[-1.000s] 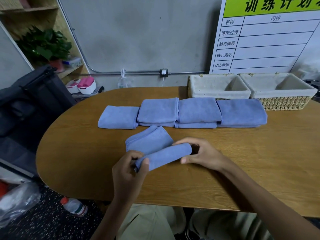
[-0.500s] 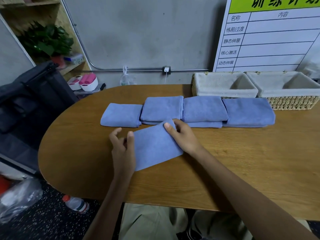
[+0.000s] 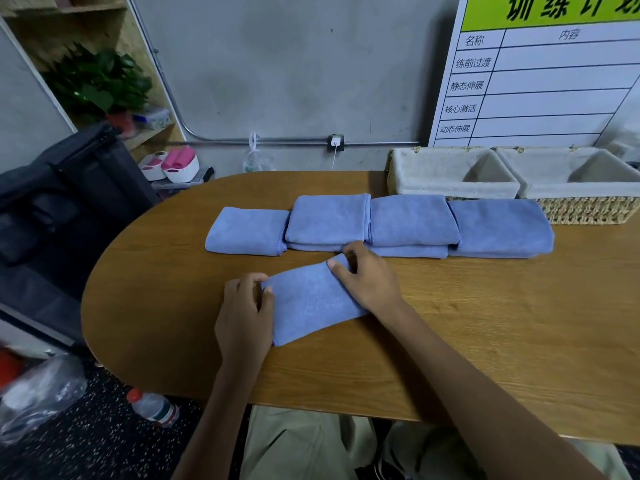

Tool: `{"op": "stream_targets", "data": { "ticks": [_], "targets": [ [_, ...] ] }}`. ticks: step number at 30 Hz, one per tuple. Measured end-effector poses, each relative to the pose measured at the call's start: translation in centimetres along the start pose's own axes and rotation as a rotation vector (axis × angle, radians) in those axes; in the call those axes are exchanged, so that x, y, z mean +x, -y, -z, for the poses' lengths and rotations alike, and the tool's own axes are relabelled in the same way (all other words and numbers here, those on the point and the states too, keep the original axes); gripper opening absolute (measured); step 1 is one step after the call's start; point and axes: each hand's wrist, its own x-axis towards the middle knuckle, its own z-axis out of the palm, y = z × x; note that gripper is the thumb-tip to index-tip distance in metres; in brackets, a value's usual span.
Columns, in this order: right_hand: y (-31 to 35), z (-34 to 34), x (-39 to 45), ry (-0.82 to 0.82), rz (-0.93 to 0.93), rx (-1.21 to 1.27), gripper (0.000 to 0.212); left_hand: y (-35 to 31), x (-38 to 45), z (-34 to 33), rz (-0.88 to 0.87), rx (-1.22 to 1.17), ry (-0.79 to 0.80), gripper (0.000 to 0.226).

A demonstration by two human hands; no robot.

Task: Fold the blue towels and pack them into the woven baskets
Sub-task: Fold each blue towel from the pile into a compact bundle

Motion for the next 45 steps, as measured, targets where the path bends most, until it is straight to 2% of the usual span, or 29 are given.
{"op": "stream_targets", "data": {
  "ticks": [5,8,12,17,23,28,32,37,40,42,45],
  "targets": [
    [0.2,0.1,0.0,0.062,-0.055,-0.003,0.040,0.2,-0.4,0.2,0.009,0.188,0.081,0.040],
    [0.3,0.0,-0.2,0.092,-0.055,-0.003,0.049,-0.2,-0.6,0.5,0.008,0.314,0.154,0.053],
    [0.3,0.2,-0.3,0.150,-0.057,0.057,0.055,-0.7,-0.6,0.6,0.042,0.310,0.211,0.050],
    [-0.3,0.4,-0.6,0.225,-0.068,0.231,0.051,-0.8,-0.8,0.5,0.020,0.282,0.214,0.044],
    [0.5,1.1,-1.6,0.245,-0.025,0.526,0.042,0.7,-1.1,0.0,0.033,0.083,0.178,0.064],
    [1.8,1.9,-2.2,0.216,0.093,0.690,0.031,1.5,-1.0,0.7,0.003,-0.039,0.189,0.059],
    [3.7,3.0,-2.1,0.173,0.231,0.704,0.032,0.7,-0.7,1.4,0.041,-0.462,0.288,0.049],
    [6.5,4.0,-1.0,0.136,0.325,0.673,0.040,-0.4,0.6,2.0,0.135,-0.908,0.283,0.067],
    [7.9,4.1,0.0,0.083,0.334,0.702,0.039,-0.4,2.1,1.9,0.230,-1.187,0.385,0.087],
    [8.3,3.5,1.1,0.050,0.308,0.718,0.039,-0.6,3.4,2.2,0.214,-1.198,0.383,0.076],
    [8.5,2.0,3.7,-0.048,0.182,0.726,0.042,-0.9,7.3,3.6,0.216,-1.086,0.242,0.071]
  ]
}}
